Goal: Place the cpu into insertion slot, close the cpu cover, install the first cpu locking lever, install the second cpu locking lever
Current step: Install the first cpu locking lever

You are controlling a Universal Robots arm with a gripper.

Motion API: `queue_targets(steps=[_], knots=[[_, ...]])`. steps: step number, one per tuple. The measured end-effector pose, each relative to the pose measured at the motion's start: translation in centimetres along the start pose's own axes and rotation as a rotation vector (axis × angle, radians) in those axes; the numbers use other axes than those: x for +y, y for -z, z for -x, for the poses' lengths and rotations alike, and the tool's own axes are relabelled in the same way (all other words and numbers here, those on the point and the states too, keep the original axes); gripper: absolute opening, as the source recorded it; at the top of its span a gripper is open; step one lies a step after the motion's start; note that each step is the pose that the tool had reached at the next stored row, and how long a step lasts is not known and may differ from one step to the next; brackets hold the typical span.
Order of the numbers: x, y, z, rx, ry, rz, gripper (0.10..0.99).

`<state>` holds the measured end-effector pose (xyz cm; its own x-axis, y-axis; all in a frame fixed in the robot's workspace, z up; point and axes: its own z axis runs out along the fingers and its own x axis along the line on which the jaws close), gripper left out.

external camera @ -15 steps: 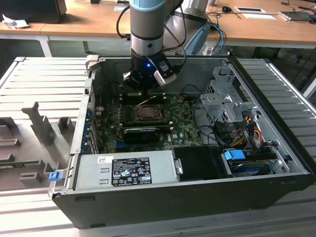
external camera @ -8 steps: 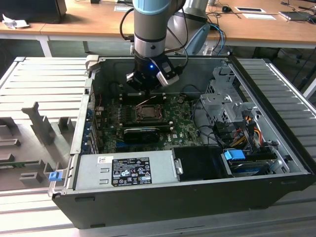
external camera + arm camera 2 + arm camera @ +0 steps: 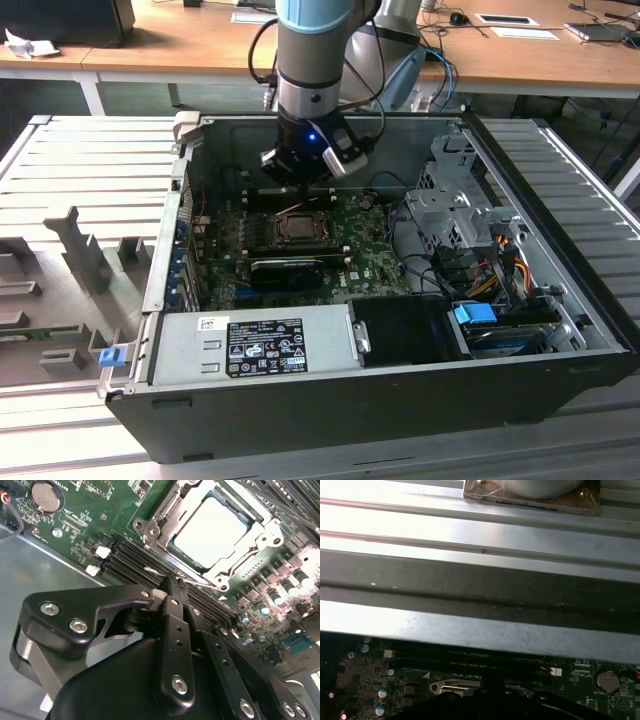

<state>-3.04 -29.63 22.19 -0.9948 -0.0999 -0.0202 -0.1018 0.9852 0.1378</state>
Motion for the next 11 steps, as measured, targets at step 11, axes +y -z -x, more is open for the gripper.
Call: queue_targets(steps=[11], knots=[[-0.22,-1.06,0.73,-0.0011,-0.009,-0.002,0.106]])
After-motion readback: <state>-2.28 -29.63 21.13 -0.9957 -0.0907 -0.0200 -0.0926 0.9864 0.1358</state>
